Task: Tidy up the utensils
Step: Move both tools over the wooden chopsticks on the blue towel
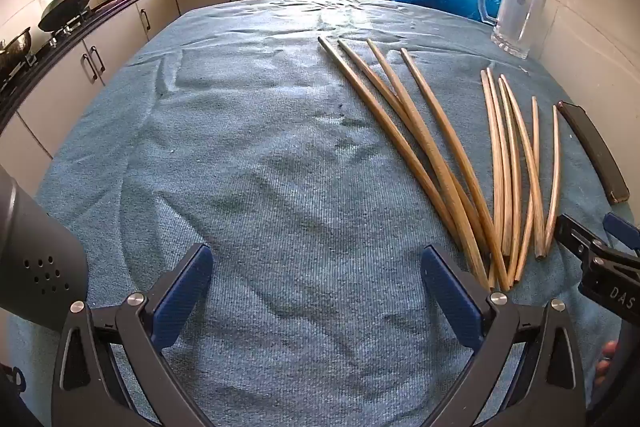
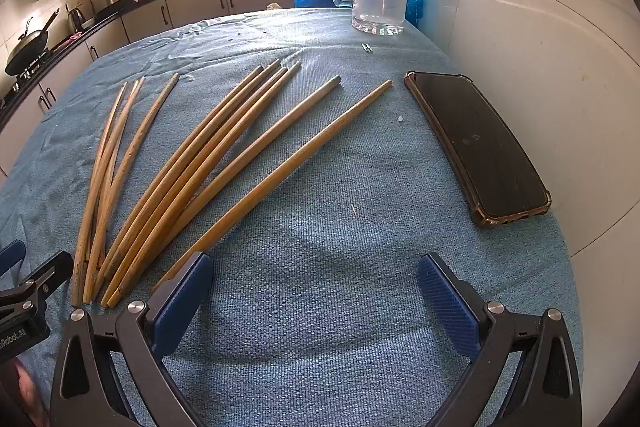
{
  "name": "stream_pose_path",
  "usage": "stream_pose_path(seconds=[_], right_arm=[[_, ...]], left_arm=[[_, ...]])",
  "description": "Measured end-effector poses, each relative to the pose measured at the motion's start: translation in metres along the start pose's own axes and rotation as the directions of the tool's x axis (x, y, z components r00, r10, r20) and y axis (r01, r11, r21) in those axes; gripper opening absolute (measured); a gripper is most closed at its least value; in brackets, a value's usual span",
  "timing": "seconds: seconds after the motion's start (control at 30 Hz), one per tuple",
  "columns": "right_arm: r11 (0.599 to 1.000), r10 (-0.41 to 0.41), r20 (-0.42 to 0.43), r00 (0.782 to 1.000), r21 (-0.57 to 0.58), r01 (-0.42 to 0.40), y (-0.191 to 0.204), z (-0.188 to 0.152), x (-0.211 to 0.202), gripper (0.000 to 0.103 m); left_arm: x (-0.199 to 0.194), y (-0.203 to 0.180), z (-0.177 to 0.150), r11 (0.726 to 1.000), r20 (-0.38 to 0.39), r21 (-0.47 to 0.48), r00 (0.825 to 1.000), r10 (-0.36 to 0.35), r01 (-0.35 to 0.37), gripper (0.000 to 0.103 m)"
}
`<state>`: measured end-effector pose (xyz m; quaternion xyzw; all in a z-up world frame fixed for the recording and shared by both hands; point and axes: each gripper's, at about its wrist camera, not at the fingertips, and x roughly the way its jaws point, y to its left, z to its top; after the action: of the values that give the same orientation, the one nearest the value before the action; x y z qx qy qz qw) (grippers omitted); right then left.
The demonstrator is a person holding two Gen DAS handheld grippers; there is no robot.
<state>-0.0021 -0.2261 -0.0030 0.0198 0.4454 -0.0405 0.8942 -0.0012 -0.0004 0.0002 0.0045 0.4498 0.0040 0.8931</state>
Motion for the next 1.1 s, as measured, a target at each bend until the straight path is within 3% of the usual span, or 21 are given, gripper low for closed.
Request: stream_pose_path(seconds=[0.23, 0.37, 0.57, 0.73, 0.87, 1.1], right_arm=[[1.000, -0.004, -0.044, 0.999, -0.001, 0.004, 0.003, 0.004, 0.002, 0.103], [1.000, -0.002, -0.026, 1.000, -0.008, 0.002, 0.006, -0.003, -0.001, 0.103], [1.000, -0.009, -0.034, 0.999, 0.023, 0.009, 0.002, -0.011, -0.016, 0.100], [0.998, -0.021, 0.078, 0.997, 0.053, 0.017, 0.007, -0.023, -0.059, 0.099], [0.997, -0.046, 0.190, 0.981, 0.068, 0.034, 0.014, -0.031, -0.094, 0.099], [0.994, -0.066, 0.301, 0.951, 0.103, 0.036, 0.019, -0.041, -0.133, 0.099]], left_arm=[[-0.011, 0.016, -0.007, 0.999, -0.005, -0.033, 1.000, -0.017, 0.017, 0.103], [-0.046, 0.040, -0.017, 0.990, 0.034, -0.133, 0.999, -0.035, 0.039, 0.103], [-0.100, 0.050, -0.016, 0.989, 0.139, -0.149, 0.990, 0.001, 0.020, 0.103], [-0.135, 0.051, -0.020, 0.987, 0.211, -0.156, 0.977, 0.005, 0.028, 0.103], [-0.152, 0.048, -0.022, 0.991, 0.241, -0.136, 0.970, 0.017, 0.017, 0.103], [-0.164, 0.042, -0.026, 0.994, 0.256, -0.105, 0.966, 0.021, 0.006, 0.103]])
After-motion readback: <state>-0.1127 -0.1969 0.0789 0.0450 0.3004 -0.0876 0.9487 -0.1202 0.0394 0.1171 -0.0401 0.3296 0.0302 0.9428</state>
